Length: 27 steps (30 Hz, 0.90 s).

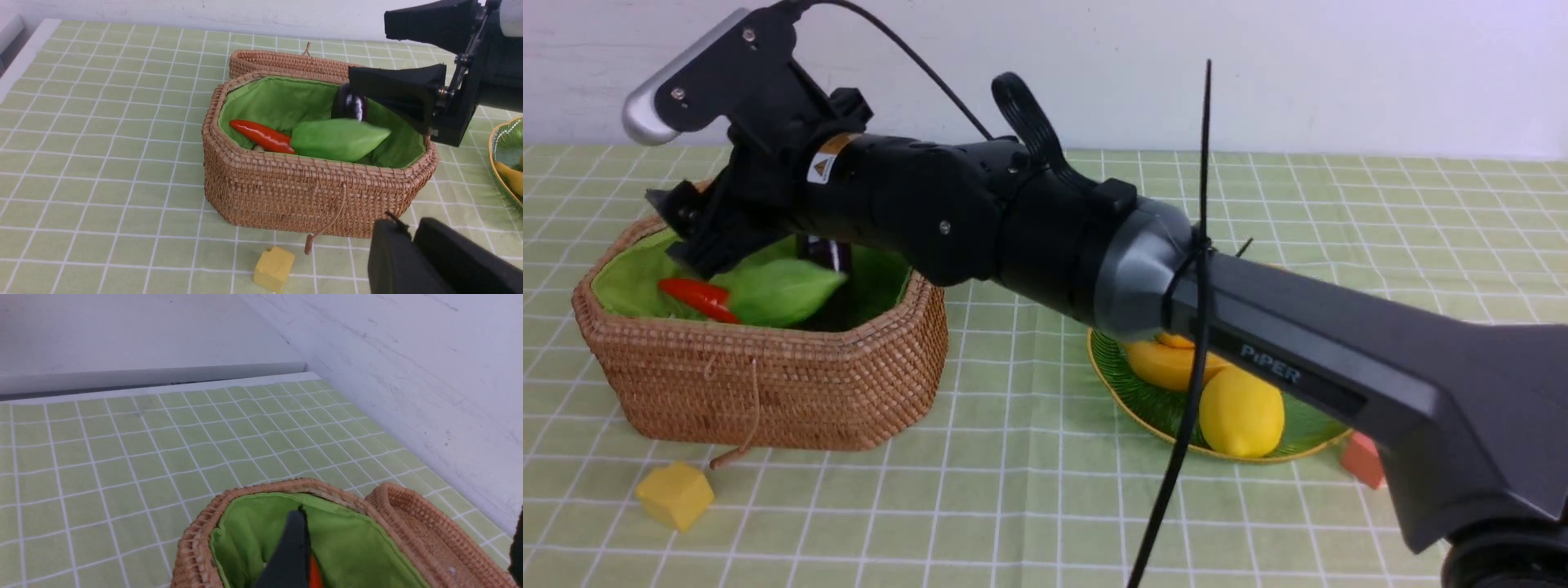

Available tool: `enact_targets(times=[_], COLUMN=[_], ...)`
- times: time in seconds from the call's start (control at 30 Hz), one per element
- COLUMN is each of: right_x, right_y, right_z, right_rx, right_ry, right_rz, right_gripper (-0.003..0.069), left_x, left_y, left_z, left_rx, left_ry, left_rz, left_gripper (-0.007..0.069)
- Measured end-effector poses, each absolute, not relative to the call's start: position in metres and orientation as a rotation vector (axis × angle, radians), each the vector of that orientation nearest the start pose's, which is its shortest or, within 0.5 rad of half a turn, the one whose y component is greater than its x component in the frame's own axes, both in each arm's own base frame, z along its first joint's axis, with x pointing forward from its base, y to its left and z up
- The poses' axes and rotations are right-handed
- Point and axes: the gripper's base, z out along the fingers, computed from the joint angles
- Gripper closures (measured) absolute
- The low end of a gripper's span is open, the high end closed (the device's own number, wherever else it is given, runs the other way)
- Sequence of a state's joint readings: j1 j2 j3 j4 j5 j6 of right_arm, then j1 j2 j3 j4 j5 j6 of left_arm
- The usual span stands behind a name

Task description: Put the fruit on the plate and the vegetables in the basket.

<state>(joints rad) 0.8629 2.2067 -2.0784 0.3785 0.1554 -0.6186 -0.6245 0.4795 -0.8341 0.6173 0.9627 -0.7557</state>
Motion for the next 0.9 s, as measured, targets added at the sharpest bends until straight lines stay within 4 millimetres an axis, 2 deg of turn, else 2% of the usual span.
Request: enact_targets(times=[0.17,0.27,0.37,0.4,0.5,0.53,0.57,0.63,0.7,0.8,0.9], right_x=[0.341,0.322,0.305,0.298,0.285,0.28,0.28,0.269,0.261,0.233,0.204], right_y=[0.403,0.385,0.355,0.34,0.304,0.294,0.293,0.276,0.267,0.238,0.21], right_z=[0.331,0.354,0.381,0.391,0.41,0.415,0.414,0.429,0.436,0.442,0.436], right_rx=[-1.05,-1.149,-1.199,-1.211,-1.212,-1.202,-1.201,-1.137,-1.094,-1.016,-0.947], right_ry=[1.566,1.689,1.848,1.918,2.089,2.142,2.155,2.212,2.228,2.29,2.366], right_rz=[0.518,0.57,0.594,0.584,0.507,0.478,0.472,0.43,0.427,0.433,0.447], right_gripper=[0.0128,0.027,0.0431,0.0505,0.0651,0.0666,0.0666,0.0667,0.0659,0.0654,0.0654], left_x=[0.072,0.072,0.071,0.071,0.066,0.062,0.062,0.052,0.044,0.029,0.022], left_y=[0.001,-0.002,-0.008,-0.011,-0.017,-0.017,-0.017,-0.015,-0.012,-0.007,-0.005], left_z=[0.382,0.382,0.383,0.384,0.385,0.385,0.384,0.378,0.372,0.346,0.322], left_rx=[-0.065,-0.056,0.003,0.04,0.111,0.129,0.129,0.149,0.151,0.149,0.138], left_ry=[1.938,1.942,1.936,1.921,1.868,1.83,1.834,1.755,1.686,1.588,1.56], left_rz=[-0.179,-0.209,-0.262,-0.288,-0.385,-0.422,-0.425,-0.495,-0.545,-0.639,-0.702], left_gripper=[0.055,0.055,0.055,0.055,0.055,0.055,0.055,0.055,0.055,0.055,0.055])
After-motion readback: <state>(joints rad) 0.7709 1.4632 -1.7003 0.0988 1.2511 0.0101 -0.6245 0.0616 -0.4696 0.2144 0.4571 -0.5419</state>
